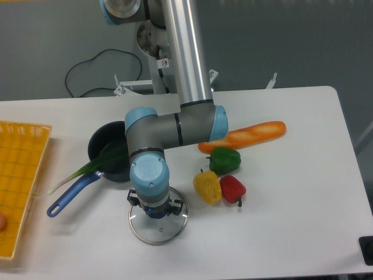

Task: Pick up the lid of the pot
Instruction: 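Lift the glass lid by its knob and tilt it up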

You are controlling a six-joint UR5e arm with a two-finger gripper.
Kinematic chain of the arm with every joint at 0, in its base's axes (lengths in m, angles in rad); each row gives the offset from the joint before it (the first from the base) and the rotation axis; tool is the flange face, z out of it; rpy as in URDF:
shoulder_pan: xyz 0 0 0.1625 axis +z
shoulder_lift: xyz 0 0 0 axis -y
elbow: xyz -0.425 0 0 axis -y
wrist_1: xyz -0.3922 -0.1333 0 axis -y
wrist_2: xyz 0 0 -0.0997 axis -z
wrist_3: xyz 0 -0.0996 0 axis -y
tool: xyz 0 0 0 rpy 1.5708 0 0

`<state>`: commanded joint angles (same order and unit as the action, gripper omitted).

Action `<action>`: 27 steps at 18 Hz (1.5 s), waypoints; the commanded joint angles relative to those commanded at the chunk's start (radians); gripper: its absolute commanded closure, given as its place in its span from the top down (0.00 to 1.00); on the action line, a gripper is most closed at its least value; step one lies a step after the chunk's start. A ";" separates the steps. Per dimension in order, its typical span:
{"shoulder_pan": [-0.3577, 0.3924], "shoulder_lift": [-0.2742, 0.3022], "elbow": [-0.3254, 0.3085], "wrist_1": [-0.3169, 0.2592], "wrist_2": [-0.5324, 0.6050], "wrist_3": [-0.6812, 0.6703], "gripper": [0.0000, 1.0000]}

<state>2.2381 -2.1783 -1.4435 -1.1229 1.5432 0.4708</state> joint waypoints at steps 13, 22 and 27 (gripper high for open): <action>0.002 0.094 0.008 -0.012 0.011 0.284 0.51; 0.017 0.157 -0.012 -0.061 0.011 0.420 0.51; 0.032 0.175 -0.011 -0.090 0.011 0.474 0.51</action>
<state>2.2702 -2.0034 -1.4542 -1.2133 1.5539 0.9448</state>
